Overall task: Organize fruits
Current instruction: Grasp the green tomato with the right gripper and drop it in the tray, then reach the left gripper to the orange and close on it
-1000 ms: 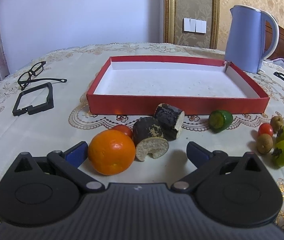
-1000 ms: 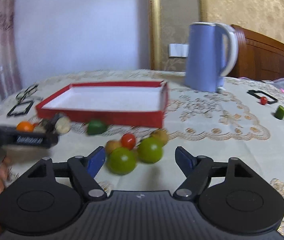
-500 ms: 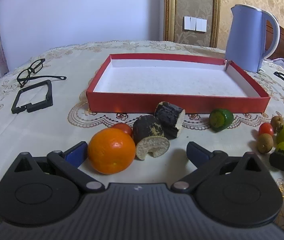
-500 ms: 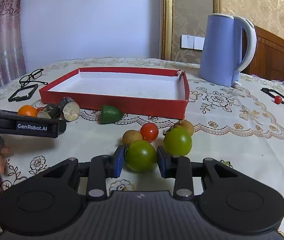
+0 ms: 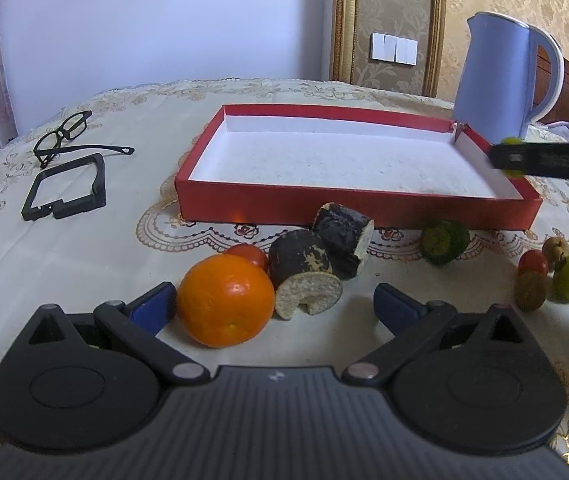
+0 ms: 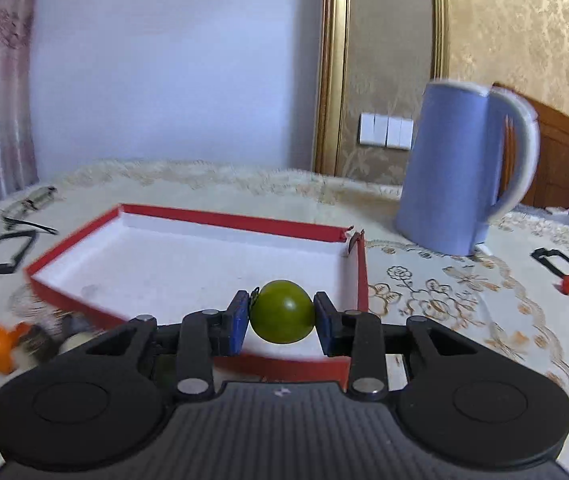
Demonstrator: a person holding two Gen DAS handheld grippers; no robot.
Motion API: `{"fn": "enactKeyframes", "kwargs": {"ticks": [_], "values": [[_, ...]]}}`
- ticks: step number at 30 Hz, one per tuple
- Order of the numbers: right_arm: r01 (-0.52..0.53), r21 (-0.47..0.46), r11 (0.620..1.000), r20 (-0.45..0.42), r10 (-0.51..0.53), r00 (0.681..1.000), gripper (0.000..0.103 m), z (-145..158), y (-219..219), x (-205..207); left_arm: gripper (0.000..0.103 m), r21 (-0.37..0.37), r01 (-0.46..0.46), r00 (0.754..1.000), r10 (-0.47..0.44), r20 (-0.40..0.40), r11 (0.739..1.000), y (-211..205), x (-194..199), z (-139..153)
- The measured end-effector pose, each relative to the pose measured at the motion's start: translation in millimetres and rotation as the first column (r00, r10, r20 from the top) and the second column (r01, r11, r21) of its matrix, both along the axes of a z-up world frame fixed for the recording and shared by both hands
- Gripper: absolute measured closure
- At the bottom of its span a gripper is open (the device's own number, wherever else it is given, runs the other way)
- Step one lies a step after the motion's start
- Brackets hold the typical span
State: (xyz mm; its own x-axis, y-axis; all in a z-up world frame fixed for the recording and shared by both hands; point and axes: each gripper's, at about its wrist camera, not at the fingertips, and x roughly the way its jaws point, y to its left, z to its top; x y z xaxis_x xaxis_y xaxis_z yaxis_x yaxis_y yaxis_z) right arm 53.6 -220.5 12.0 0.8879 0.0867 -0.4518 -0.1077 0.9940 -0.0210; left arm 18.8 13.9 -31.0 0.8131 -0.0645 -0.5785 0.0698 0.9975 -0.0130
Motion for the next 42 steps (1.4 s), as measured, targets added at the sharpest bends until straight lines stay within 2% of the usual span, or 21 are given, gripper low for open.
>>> {"fn": "enactKeyframes", "kwargs": {"ticks": [6, 9, 13, 17, 20, 22, 24, 26, 29, 31, 33, 34, 36, 39, 42], "values": [[0.021, 0.036, 0.999, -0.147, -0.015, 0.989, 0.069, -25, -2, 57, 0.0, 0.004, 0.0, 1.0, 0.0, -0.002, 1.0, 0, 0, 0], [0.013, 0.025, 1.0, -0.134, -0.01, 0.991, 0.068, -26, 0, 57, 0.0, 0.005, -0.001, 1.0, 0.001, -0.005, 1.0, -1, 0, 0], [0.003, 0.013, 1.0, -0.172, -0.001, 0.985, 0.065, -28, 3, 58, 0.0, 0.01, -0.001, 1.0, 0.001, -0.006, 1.0, -3, 0, -1], [0.004, 0.025, 1.0, -0.13, -0.001, 0.992, 0.044, -21, -1, 47, 0.0, 0.007, -0.002, 1.0, 0.002, -0.01, 1.0, -3, 1, 0], [0.01, 0.051, 0.999, -0.052, -0.008, 0.999, 0.042, -7, -13, 22, 0.0, 0.007, -0.001, 1.0, 0.002, -0.01, 1.0, -3, 0, 0], [0.065, 0.05, 0.997, 0.02, -0.067, 0.998, 0.042, 0, -26, 0, 0.0, 0.008, -0.002, 1.0, 0.002, -0.011, 1.0, -3, 1, 0], [0.19, 0.045, 0.981, 0.046, -0.192, 0.98, 0.04, 0, -43, -17, 0.0, 0.011, -0.003, 1.0, 0.003, -0.01, 1.0, -4, 1, 0], [0.306, 0.02, 0.952, 0.005, -0.306, 0.952, 0.04, -9, -60, -23, 0.0, 0.011, -0.003, 1.0, 0.003, -0.01, 1.0, -3, 1, 0], [0.378, -0.004, 0.926, -0.082, -0.378, 0.922, 0.04, -31, -78, -19, 0.0, 0.007, -0.002, 1.0, 0.002, -0.009, 1.0, -3, 1, 0], [0.384, 0.05, 0.922, -0.131, -0.375, 0.918, 0.04, -38, -89, -17, 0.0, -0.003, -0.001, 1.0, 0.001, -0.008, 1.0, -2, 1, 0], [0.404, 0.036, 0.914, -0.12, -0.398, 0.91, 0.039, -38, -89, -18, 0.0, -0.006, -0.006, 1.0, 0.006, -0.008, 1.0, -1, 1, -1], [0.408, 0.004, 0.913, -0.125, -0.404, 0.906, 0.037, -38, -86, -15, 0.0, -0.005, -0.009, 1.0, 0.009, -0.011, 1.0, 0, 2, -1], [0.406, -0.029, 0.913, -0.164, -0.405, 0.899, 0.025, -43, -86, -8, 0.0, 0.002, -0.007, 1.0, 0.007, -0.011, 1.0, 0, 1, -1], [0.412, 0.01, 0.911, -0.178, -0.403, 0.898, 0.016, -46, -94, -7, 0.0, 0.011, -0.001, 1.0, 0.001, -0.012, 1.0, 0, -1, -1], [0.413, 0.052, 0.909, -0.19, -0.397, 0.898, 0.012, -49, -102, -9, 0.0, -0.008, 0.006, 1.0, -0.006, 0.002, 1.0, 5, -7, 1]]}}
